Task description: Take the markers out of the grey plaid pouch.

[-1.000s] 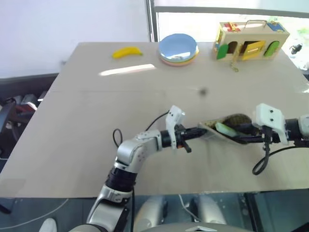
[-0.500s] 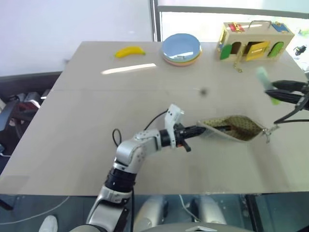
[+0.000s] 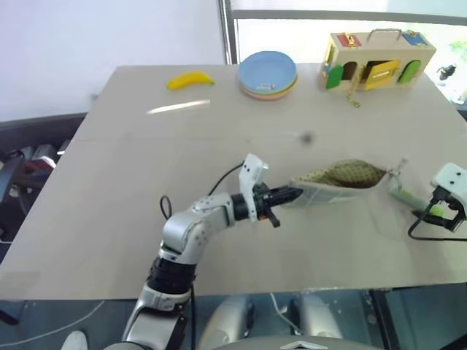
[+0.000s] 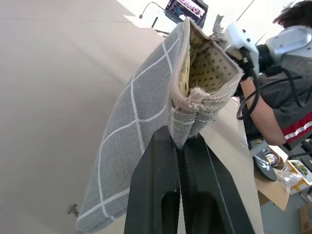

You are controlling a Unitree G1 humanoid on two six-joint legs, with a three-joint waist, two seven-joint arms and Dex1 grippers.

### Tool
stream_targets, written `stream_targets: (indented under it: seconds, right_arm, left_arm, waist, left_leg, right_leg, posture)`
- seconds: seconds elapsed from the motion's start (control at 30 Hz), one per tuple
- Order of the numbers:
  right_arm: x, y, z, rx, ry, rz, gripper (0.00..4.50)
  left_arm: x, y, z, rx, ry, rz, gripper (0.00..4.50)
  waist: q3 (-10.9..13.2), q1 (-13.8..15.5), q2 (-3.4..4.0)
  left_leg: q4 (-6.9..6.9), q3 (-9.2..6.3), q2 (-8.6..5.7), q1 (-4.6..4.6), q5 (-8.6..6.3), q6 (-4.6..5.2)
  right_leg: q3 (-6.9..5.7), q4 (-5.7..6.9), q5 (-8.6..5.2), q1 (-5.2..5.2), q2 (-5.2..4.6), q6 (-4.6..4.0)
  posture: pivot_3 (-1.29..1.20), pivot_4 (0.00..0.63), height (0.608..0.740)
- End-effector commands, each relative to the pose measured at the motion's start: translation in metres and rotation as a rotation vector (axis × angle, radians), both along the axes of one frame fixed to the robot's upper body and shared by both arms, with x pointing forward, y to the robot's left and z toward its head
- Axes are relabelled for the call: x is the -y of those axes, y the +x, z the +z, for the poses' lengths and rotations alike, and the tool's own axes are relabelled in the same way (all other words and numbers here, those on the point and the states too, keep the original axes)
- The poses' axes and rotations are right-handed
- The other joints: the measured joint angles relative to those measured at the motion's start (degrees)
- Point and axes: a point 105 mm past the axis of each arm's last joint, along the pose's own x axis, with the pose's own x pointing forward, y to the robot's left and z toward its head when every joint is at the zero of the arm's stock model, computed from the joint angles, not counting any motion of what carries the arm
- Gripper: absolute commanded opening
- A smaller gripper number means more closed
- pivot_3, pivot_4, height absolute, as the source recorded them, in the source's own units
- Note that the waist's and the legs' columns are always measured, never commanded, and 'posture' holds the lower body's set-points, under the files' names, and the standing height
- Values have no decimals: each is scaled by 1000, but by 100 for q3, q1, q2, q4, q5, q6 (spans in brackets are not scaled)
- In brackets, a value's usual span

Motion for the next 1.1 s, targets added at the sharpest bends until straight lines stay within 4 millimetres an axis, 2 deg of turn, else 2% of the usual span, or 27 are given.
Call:
stream_targets:
  seconds: [0.03, 0.1, 0.17, 0.2, 0.23, 0.27, 0.37, 0.47, 0.5, 0.6, 0.87, 0.97, 1.1]
  right_arm:
    - [-32, 11, 85, 232, 77, 99, 4455]
    - [-62, 8, 111, 280, 153, 184, 4455]
    - [-86, 4, 125, 307, 193, 255, 4455]
    - [-95, 3, 128, 315, 208, 280, 3922]
    - [-107, 0, 127, 304, 216, 320, 3670]
    - [-117, -4, 125, 287, 220, 355, 3215]
    - [-147, -14, 114, 225, 248, 457, 1667]
    - [-164, -21, 103, 182, 263, 531, 114]
    - [-167, -22, 99, 170, 260, 543, 43]
    - [-169, -17, 85, 152, 229, 549, 43]
    - [-161, 11, 40, 113, -13, 584, 43]
    - [-167, 13, 27, 66, -81, 657, 842]
    - [-176, 24, 25, 81, -114, 678, 2557]
  left_arm:
    - [0, -2, 12, 40, -26, -5, 0]
    - [1, -1, 11, 36, -26, -3, 0]
    - [2, -1, 10, 34, -26, -4, 0]
    - [2, 0, 9, 33, -25, -4, 0]
    - [3, 0, 7, 31, -22, -4, 0]
    - [4, 0, 5, 28, -20, -5, 0]
    - [6, 1, 1, 20, -18, -7, 0]
    - [8, 3, 0, 19, -19, -8, 0]
    - [8, 3, 0, 19, -20, -11, 0]
    - [11, 2, -1, 16, -21, -23, 0]
    - [14, 0, -2, 4, -19, -49, 0]
    - [15, 1, -3, -6, -19, -48, 0]
    - [15, 3, -4, -25, -24, -37, 0]
  waist:
    - [2, -26, 4]
    - [4, -26, 9]
    - [5, 1, 7]
    - [5, 6, 6]
    - [6, 24, 4]
    - [6, 45, 4]
    - [7, 59, 3]
    - [6, 58, 3]
    - [6, 57, 3]
    - [6, 36, 4]
    - [5, 3, 2]
    - [5, -1, 3]
    - [5, -12, 2]
  left_leg:
    - [0, 1, 0, 0, 0, 0]
    - [-1, 5, 1, 2, 0, 0]
    - [-3, -11, 5, 0, 0, 0]
    - [-4, -20, 6, -3, -1, -1]
    - [-4, -22, 6, -5, -1, -1]
    - [-3, -27, 4, -11, -1, 0]
    - [4, -29, -2, -26, -5, 7]
    - [8, -29, -3, -45, -6, 9]
    - [9, -29, -3, -52, -5, 8]
    - [9, -26, -2, -53, -4, 7]
    - [14, -24, -4, -52, -4, 6]
    - [13, -21, -4, -53, -3, 6]
    - [13, -21, -2, -53, -3, 5]
  right_leg:
    - [2, -1, 0, 0, 0, 0]
    - [5, 0, 0, 0, 1, 0]
    - [-9, -2, 0, 1, 3, 0]
    - [-17, -5, 0, 2, 3, 0]
    - [-20, -8, 0, 2, 2, 0]
    - [-26, -13, 0, 3, -1, 0]
    - [-30, -26, 0, 0, -7, 0]
    - [-30, -24, 0, -20, -9, 0]
    - [-30, -19, 0, -28, -8, 0]
    - [-28, -11, 0, -32, -7, 0]
    - [-27, -5, 0, -34, -6, 0]
    - [-24, -5, 0, -38, -5, 0]
    - [-22, -4, 0, -38, -3, 0]
  posture:
    - [0, 150, 740]
    - [0, 150, 740]
    - [0, 150, 740]
    - [0, 150, 740]
    - [0, 150, 740]
    - [0, 150, 740]
    - [0, 150, 740]
    - [0, 150, 740]
    - [0, 150, 740]
    - [0, 150, 740]
    - [0, 150, 740]
    - [0, 150, 740]
    - [0, 150, 740]
